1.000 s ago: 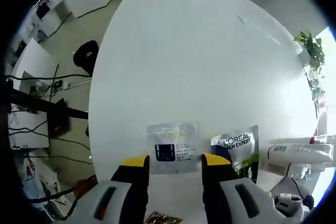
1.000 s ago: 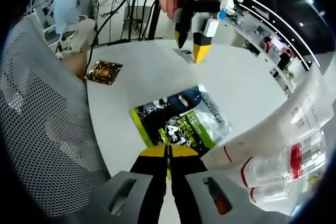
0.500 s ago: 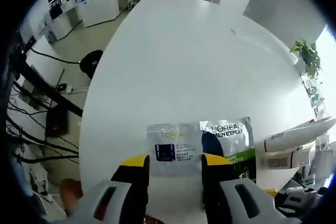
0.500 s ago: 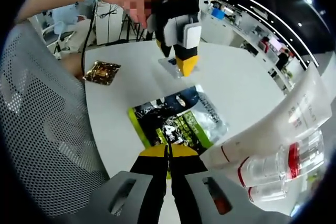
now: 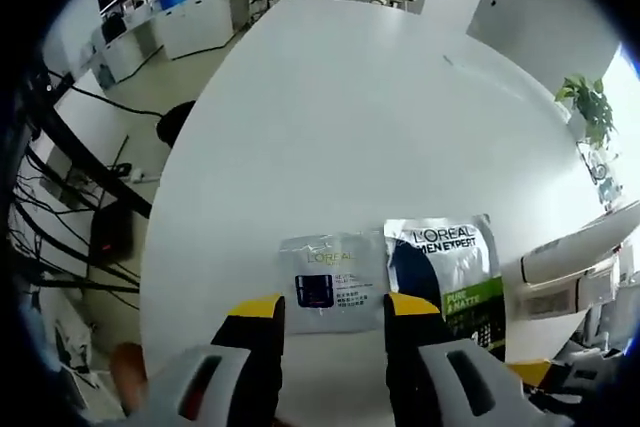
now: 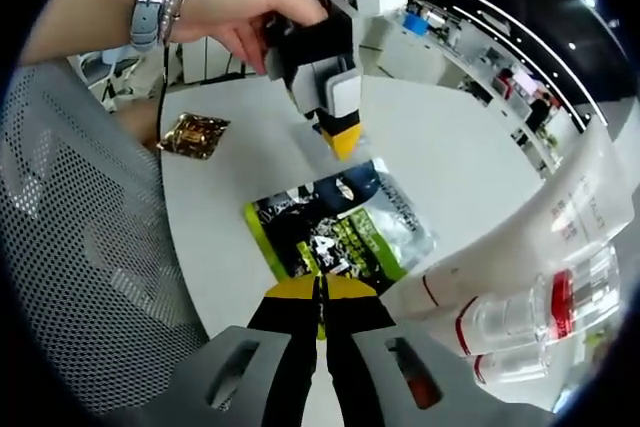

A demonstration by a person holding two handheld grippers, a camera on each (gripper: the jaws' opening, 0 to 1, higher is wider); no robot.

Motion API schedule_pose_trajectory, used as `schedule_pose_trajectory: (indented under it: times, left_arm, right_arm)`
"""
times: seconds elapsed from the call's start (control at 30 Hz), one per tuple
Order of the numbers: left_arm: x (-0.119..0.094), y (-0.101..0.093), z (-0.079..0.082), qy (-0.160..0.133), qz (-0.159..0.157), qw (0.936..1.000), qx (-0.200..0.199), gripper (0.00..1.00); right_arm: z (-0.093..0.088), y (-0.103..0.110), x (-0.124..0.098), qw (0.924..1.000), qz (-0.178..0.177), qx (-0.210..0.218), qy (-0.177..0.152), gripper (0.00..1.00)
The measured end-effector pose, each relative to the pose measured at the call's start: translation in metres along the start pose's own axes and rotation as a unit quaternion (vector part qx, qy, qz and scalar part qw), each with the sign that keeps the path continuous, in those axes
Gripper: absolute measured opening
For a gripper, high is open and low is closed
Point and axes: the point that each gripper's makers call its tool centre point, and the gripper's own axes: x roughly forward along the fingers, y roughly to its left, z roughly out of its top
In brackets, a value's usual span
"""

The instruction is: Arrange the skincare products in the storage area until every visible bottle or jar stands upright without overlapping.

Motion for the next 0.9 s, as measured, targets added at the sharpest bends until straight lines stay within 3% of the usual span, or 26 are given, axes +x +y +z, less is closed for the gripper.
schedule_pose_trajectory:
  times: [0.37,0.9]
  left_arm:
    - [0.012,0.001,0.000,0.008,0.018,0.9998,0.007,0.41]
    - [0.013,0.001,0.003,-0.006,0.026,0.9992,0.031,0.43]
  right_arm:
    - [-0.001,0.000,0.000,1.0000,0.001,0.002,0.001,0.00]
    - [-0.003,0.002,0.000,1.0000,0.005,0.002,0.006,0.00]
